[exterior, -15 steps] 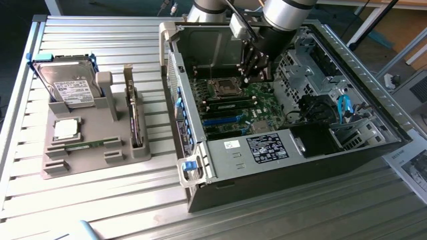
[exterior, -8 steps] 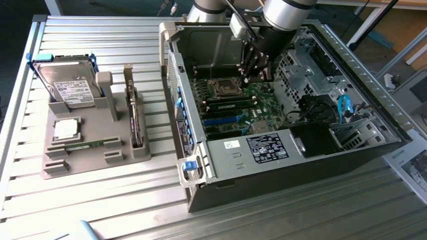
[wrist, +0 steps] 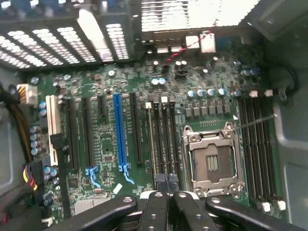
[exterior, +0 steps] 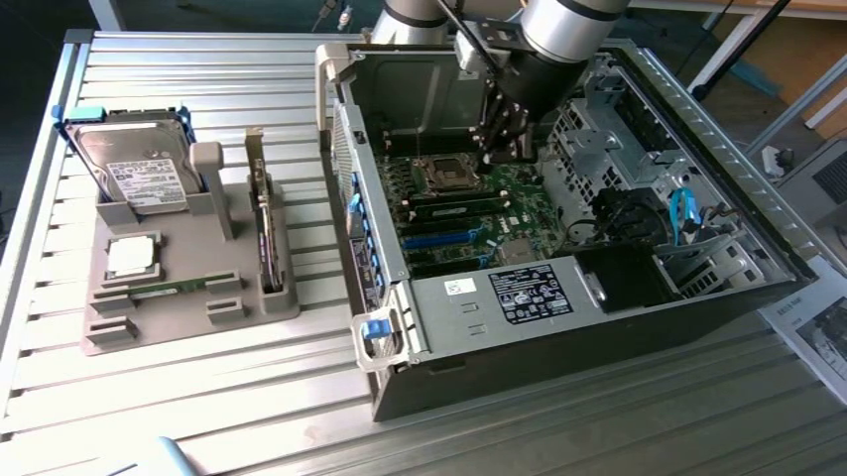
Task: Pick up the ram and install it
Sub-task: 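Press down the ram until it locks into place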
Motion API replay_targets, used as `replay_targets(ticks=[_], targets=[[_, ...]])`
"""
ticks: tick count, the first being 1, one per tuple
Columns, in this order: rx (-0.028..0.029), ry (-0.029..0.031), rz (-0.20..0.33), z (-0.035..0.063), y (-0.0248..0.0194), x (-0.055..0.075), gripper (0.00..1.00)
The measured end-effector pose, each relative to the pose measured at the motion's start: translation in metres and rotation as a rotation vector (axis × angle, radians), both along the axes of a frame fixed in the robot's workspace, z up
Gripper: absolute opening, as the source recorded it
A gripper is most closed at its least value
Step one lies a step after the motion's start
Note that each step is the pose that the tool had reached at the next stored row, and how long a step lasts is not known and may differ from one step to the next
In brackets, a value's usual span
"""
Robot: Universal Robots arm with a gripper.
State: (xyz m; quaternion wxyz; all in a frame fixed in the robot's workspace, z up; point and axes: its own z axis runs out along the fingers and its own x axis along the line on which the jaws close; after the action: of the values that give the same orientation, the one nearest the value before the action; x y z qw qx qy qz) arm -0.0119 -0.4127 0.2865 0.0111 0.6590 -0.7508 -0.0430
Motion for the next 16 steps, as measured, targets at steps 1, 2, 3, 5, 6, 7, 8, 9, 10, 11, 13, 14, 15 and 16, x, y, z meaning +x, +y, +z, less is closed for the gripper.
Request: replay_targets(ticks=[1,2,3,5,6,7,8,9,10,11,13,14,15,16], targets=[[-0.0002,0.0001,-0.037,-0.0003,0.0,0.0,0.1],[-0.0002,0.0001,-0.058,-0.0005,0.0,0.0,0.1],[-0.0002,0.0,-0.082,-0.0008,0.0,0.0,0.1],[-0.0001,0.0,-0.137,-0.0013,0.0,0.0,0.1],[-0.0002,0.0,-0.154,-0.0015,0.0,0.0,0.1],[-0.0002,0.0001,-0.182,-0.0017,0.0,0.0,0.1],[-0.0002,0.0,-0.211,-0.002,0.0,0.0,0.1],[-0.0001,0.0,-0.238,-0.0022,0.0,0.0,0.1],[-0.0001,0.0001,-0.27,-0.0025,0.0,0.0,0.1],[-0.0001,0.0001,-0.295,-0.0027,0.0,0.0,0.1],[-0.0002,0.0001,-0.331,-0.003,0.0,0.0,0.1],[-0.0002,0.0001,-0.365,-0.0032,0.0,0.0,0.1],[-0.0002,0.0001,-0.396,-0.0033,0.0,0.0,0.1],[-0.0001,0.0,-0.424,-0.0035,0.0,0.0,0.1]])
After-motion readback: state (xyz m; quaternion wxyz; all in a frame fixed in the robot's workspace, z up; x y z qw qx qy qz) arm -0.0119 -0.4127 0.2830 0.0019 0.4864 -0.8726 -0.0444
